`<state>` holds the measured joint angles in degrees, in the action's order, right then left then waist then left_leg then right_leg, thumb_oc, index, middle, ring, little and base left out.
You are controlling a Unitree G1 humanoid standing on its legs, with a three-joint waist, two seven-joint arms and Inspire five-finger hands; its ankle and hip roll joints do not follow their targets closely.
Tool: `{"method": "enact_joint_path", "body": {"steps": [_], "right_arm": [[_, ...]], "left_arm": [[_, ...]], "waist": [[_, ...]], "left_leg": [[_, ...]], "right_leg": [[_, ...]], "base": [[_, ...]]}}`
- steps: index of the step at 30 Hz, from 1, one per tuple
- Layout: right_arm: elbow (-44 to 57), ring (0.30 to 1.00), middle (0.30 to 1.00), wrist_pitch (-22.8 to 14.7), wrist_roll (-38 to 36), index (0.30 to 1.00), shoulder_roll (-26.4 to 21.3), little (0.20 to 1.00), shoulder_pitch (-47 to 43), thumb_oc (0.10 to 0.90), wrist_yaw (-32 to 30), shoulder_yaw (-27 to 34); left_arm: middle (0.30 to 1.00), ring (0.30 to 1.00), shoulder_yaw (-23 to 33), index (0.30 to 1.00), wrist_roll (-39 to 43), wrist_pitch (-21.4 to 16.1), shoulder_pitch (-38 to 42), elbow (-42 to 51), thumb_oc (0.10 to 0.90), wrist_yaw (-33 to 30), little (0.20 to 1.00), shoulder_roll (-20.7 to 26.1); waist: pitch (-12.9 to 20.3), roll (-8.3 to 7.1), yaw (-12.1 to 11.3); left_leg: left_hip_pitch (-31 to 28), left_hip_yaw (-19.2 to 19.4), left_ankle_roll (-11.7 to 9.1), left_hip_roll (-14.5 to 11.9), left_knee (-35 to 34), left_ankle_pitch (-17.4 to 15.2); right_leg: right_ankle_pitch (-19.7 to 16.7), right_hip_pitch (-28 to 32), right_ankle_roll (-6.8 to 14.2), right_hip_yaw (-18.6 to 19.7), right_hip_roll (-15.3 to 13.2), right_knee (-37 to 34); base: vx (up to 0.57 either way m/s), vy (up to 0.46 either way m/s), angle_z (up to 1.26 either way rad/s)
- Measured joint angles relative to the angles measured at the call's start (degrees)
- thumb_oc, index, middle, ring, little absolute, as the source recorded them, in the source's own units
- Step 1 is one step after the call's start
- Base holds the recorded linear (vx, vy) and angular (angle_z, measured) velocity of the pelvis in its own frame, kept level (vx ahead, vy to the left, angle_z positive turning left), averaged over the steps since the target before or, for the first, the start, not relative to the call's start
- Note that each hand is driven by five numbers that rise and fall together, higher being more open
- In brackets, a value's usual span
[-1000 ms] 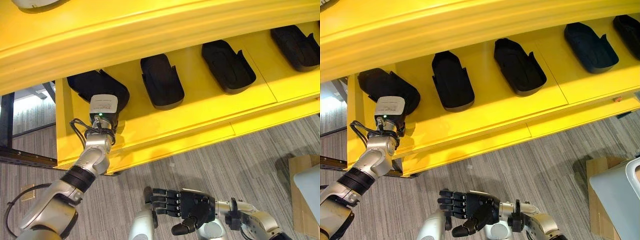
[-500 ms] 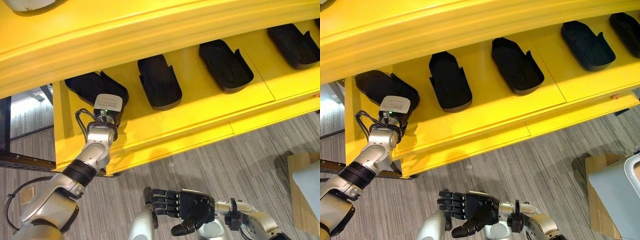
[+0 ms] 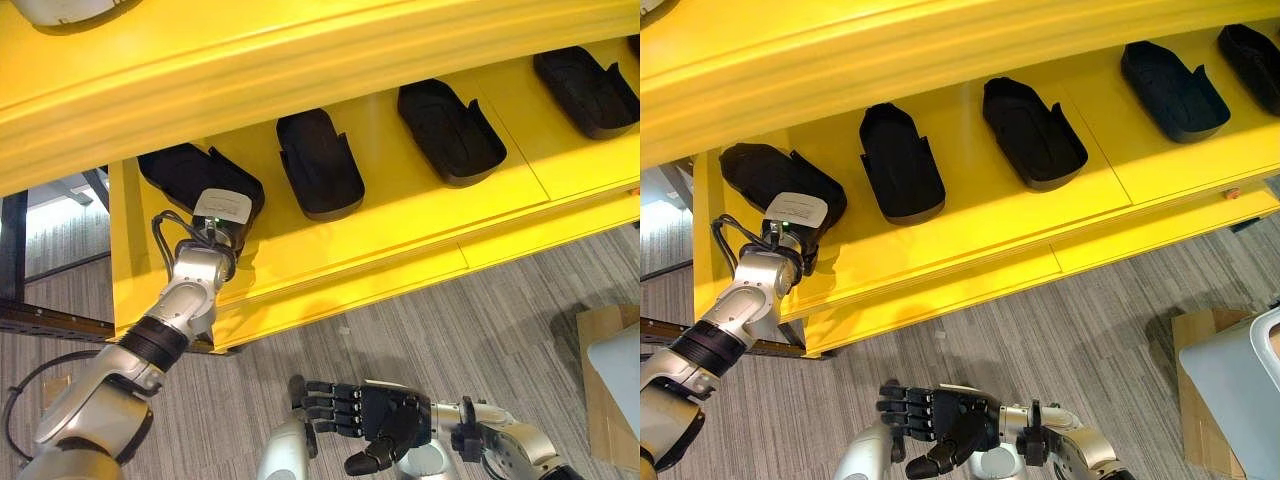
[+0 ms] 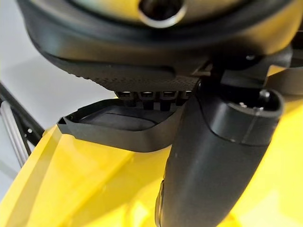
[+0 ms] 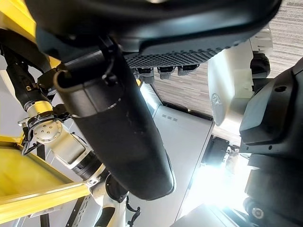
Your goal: Move parts from the plastic box to the shelf.
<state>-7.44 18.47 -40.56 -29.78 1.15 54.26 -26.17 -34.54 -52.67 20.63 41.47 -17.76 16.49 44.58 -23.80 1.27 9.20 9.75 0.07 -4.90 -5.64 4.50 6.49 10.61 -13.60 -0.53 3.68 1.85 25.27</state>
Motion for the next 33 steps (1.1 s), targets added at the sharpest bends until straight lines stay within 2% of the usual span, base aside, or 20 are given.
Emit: {"method": "enact_joint_path", "body": {"steps": [9, 13, 20, 33], "right_arm": [[0.00, 1.000, 1.000, 0.03, -0.02, 1.000, -0.57, 1.000, 0.08, 0.900, 0.00, 0.21], [0.00, 1.000, 1.000, 0.04, -0.02, 1.000, -1.16, 1.000, 0.15, 0.900, 0.00, 0.31], [0.00, 1.000, 1.000, 0.04, -0.03, 1.000, -2.27, 1.000, 0.12, 0.900, 0.00, 0.56], [0.01, 1.000, 1.000, 0.47, -0.06, 1.000, -2.17, 1.000, -0.04, 0.900, -0.01, 1.43]], "left_arm": [[1.000, 1.000, 0.00, 1.000, -2.84, -5.88, -2.57, 6.81, 0.900, 5.60, 1.000, 4.23], [1.000, 1.000, 0.04, 1.000, -7.09, -8.56, -4.30, 9.54, 0.900, 6.59, 1.000, 5.77], [1.000, 1.000, 0.10, 1.000, -11.80, -11.64, -4.36, 10.60, 0.900, 9.44, 1.000, 7.16], [1.000, 1.000, 0.07, 1.000, -17.66, -11.81, -6.76, 10.41, 0.900, 14.19, 1.000, 8.54]], "waist": [[0.54, 1.34, -0.19], [0.51, 2.04, -0.19], [0.50, 2.23, -0.33], [0.47, 2.59, -0.30]], "left_leg": [[0.04, -0.06, 0.10, -0.03, -0.06, -0.08], [0.05, -0.06, 0.11, -0.04, -0.22, -0.07], [0.11, -0.06, -0.02, -0.07, -0.35, 0.06], [-0.05, 0.05, -0.26, -0.07, -0.69, 0.22]], "right_leg": [[0.17, -0.09, -0.19, -0.13, -0.01, 0.10], [0.25, -0.28, -0.24, -0.14, 0.00, 0.29], [0.81, -0.82, 0.01, -0.13, 0.06, 1.07], [1.05, -0.88, 0.31, -0.06, 0.06, 1.06]], "base": [[0.00, 0.000, 0.00], [0.00, 0.000, 0.00], [0.00, 0.000, 0.00], [0.01, 0.006, 0.00]]}}
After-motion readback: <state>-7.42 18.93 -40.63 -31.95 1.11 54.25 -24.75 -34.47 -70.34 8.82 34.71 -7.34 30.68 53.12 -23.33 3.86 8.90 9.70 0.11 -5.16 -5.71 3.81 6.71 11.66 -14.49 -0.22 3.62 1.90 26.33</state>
